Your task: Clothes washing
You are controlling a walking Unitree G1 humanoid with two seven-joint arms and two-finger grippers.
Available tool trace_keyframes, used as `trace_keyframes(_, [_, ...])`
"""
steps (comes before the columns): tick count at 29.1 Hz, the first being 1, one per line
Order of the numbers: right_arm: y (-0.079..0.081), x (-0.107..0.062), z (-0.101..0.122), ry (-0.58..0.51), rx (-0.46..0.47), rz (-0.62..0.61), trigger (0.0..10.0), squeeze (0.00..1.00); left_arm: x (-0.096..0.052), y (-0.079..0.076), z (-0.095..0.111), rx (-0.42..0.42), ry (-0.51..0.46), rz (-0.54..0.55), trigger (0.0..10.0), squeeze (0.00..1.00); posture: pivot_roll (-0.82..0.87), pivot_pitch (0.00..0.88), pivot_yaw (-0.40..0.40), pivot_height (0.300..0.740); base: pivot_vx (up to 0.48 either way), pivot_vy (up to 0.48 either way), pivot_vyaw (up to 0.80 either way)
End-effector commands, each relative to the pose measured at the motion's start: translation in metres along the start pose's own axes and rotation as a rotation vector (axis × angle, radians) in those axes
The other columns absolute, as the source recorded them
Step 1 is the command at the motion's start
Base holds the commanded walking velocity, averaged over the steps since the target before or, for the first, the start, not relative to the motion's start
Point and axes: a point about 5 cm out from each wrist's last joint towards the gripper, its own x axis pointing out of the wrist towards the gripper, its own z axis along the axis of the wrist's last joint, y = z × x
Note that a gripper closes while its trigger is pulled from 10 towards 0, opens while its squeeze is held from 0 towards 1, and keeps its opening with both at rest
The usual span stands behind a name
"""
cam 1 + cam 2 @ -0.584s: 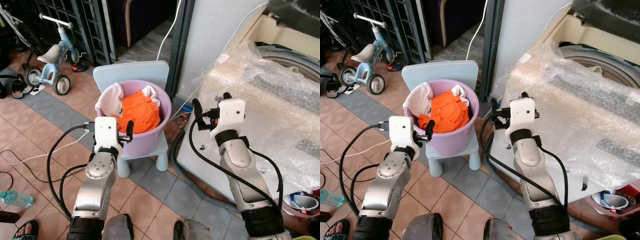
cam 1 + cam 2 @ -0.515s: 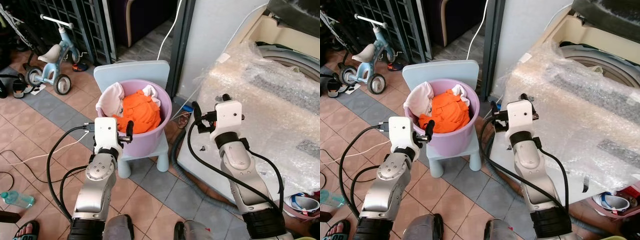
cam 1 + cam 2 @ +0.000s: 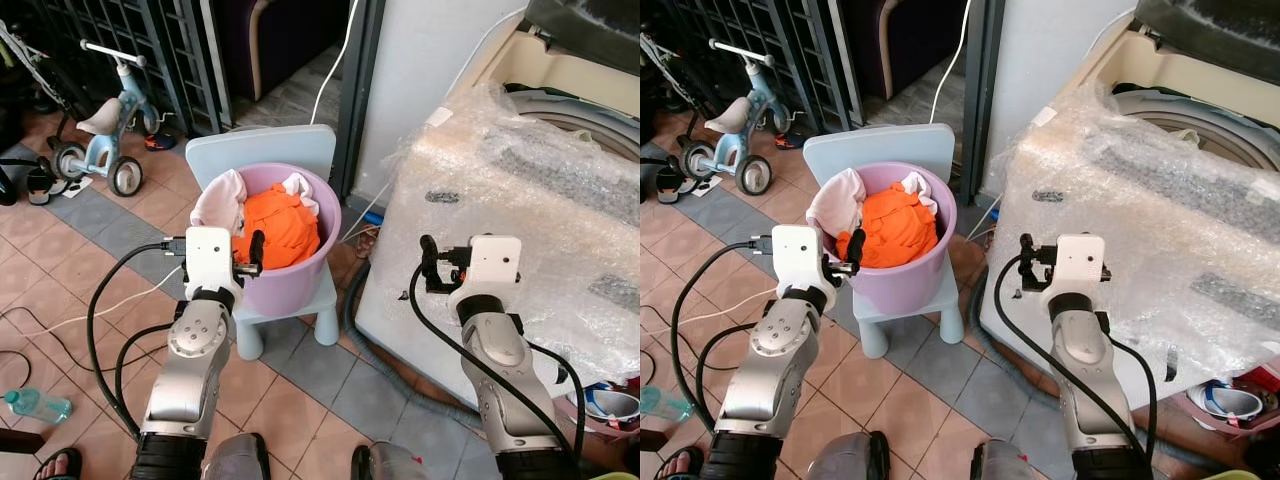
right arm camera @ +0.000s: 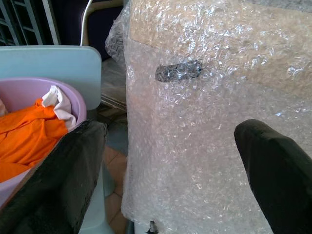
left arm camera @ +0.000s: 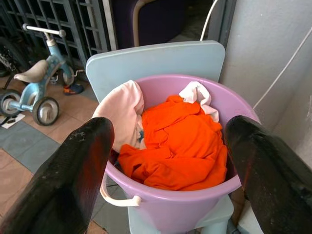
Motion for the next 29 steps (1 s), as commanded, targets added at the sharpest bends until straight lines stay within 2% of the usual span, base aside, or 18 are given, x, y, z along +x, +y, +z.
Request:
trace_keyframes(1, [0.004,0.000,-0.003,0.011,0.004,0.014,10.0,0.00,-0.004,0.004,-0.001,0.000,0.000,0.013,10.0,0.00,0.02,0.098,0.002,0.740,0.000,0.000,0.00])
trace_keyframes(4, [0.008,-0.002,-0.006,0.052,0.144,0.056,10.0,0.00,-0.009,0.000,0.000,-0.009,-0.032,0.010,10.0,0.00,0.02,0.099,0.002,0.740,0.000,0.000,0.00])
trace_keyframes(6, [0.008,-0.002,-0.007,0.044,0.154,0.063,10.0,0.00,-0.012,0.001,0.001,0.005,-0.072,0.001,10.0,0.00,0.02,0.099,0.001,0.740,0.000,0.000,0.00])
trace_keyframes(8, [0.006,-0.002,-0.006,0.029,0.147,0.057,10.0,0.00,-0.013,0.007,0.001,-0.007,-0.081,0.020,10.0,0.00,0.02,0.103,0.002,0.740,0.000,0.000,0.00])
trace_keyframes(10, [0.002,-0.003,-0.005,-0.008,0.118,0.053,10.0,0.00,-0.013,0.016,0.000,0.028,-0.112,0.023,10.0,0.00,0.02,0.096,0.002,0.740,0.000,0.000,0.00])
trace_keyframes(12, [0.001,-0.004,-0.005,-0.024,0.098,0.050,10.0,0.00,-0.014,0.019,-0.002,0.046,-0.124,0.014,10.0,0.00,0.02,0.093,0.003,0.740,0.000,0.000,0.00])
trace_keyframes(13, [0.001,-0.006,-0.010,-0.020,0.035,0.043,10.0,0.00,-0.014,0.025,-0.011,0.038,-0.088,0.032,10.0,0.00,0.02,0.080,0.007,0.740,0.000,0.000,0.00])
trace_keyframes(15, [0.003,-0.007,-0.012,-0.036,0.011,0.053,10.0,0.00,-0.014,0.030,-0.015,0.025,-0.078,0.040,10.0,0.00,0.01,0.064,0.013,0.740,0.000,0.000,0.00])
trace_keyframes(16, [0.004,-0.007,-0.013,-0.041,0.012,0.056,10.0,0.00,-0.014,0.031,-0.016,0.022,-0.080,0.040,10.0,0.00,0.01,0.064,0.013,0.740,0.000,0.000,0.00])
trace_keyframes(17, [0.007,-0.009,-0.016,-0.042,0.064,0.082,10.0,0.00,-0.013,0.034,-0.018,0.049,-0.085,0.039,10.0,0.00,0.01,0.047,0.018,0.740,0.000,0.000,0.00])
trace_keyframes(19, [0.008,-0.010,-0.022,-0.026,0.056,0.072,10.0,0.00,-0.011,0.037,-0.024,0.064,-0.074,0.045,10.0,0.00,0.00,0.030,0.023,0.740,0.000,0.000,0.00])
trace_keyframes(21, [0.006,-0.008,-0.034,0.014,0.067,0.050,10.0,0.00,-0.009,0.034,-0.031,0.106,-0.054,0.036,10.0,0.00,0.00,0.000,0.026,0.740,0.000,0.000,0.00])
trace_keyframes(23, [0.005,-0.007,-0.039,0.028,0.080,0.042,10.0,0.00,-0.010,0.027,-0.031,0.147,-0.081,-0.001,10.0,0.00,0.00,0.000,0.032,0.740,0.000,0.000,0.00])
trace_keyframes(26, [0.004,-0.003,-0.041,0.021,0.062,0.033,10.0,0.00,-0.010,0.020,-0.028,0.137,-0.103,-0.031,10.0,0.00,0.00,0.000,0.038,0.740,0.000,0.000,0.00])
trace_keyframes(27, [0.007,0.000,-0.040,0.011,0.045,0.041,10.0,0.00,-0.008,0.021,-0.025,0.146,-0.136,-0.023,10.0,0.00,0.00,0.000,0.052,0.740,0.000,0.000,0.00])
trace_keyframes(29, [0.010,0.000,-0.040,0.001,0.055,0.042,10.0,0.00,-0.008,0.024,-0.024,0.132,-0.137,0.001,10.0,0.00,0.00,0.019,0.054,0.740,0.000,0.000,0.00])
